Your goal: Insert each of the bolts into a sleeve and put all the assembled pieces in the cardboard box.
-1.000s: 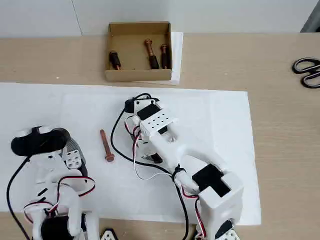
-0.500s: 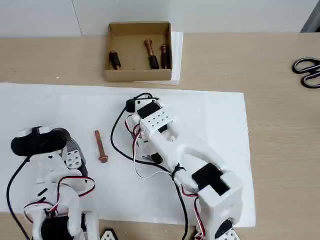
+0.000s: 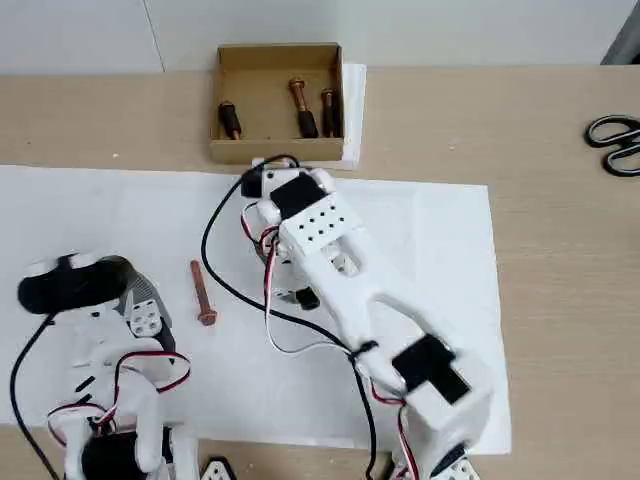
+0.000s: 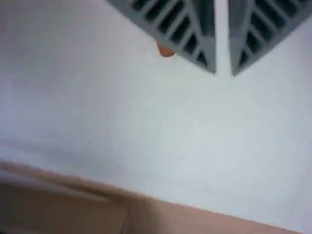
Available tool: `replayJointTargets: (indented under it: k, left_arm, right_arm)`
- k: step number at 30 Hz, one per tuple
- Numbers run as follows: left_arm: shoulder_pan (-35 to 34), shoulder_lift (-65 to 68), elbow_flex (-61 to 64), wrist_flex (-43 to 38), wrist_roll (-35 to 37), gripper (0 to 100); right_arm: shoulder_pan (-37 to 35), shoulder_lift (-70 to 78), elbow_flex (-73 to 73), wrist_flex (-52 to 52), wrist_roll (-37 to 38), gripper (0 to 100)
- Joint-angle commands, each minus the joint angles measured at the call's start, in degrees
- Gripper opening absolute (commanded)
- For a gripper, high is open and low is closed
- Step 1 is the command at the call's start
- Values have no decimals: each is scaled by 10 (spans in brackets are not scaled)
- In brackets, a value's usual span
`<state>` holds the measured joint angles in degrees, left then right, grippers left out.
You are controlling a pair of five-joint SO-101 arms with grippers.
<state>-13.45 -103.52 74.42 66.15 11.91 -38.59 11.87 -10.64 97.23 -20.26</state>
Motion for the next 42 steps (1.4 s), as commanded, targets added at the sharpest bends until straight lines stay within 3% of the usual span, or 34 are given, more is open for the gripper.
replayJointTargets:
  k: [1,8,15,23,27,34,39,42]
  left_arm:
    - [-1,-4,-30,-19,38,6]
    - [4,-3,-44,-47,4,6]
    - [4,21,-47,-61,-15,6]
    - [0,277,-184,-156,-11,6]
    - [0,394,-269,-161,43,6]
    - [29,453,-286,-77,58,7]
    - [77,457,-285,11,-9,6]
    - [89,458,-284,56,22,6]
  right_arm:
    - [28,-66,-14,14,5,2]
    - [146,-138,74,12,5,2]
    - [216,-221,165,0,5,2]
    - [246,-309,276,-51,5,2]
    - [259,-342,327,-76,5,2]
    - [286,-389,377,-76,5,2]
    - [298,-425,399,-74,5,2]
    - [298,-440,408,-79,5,2]
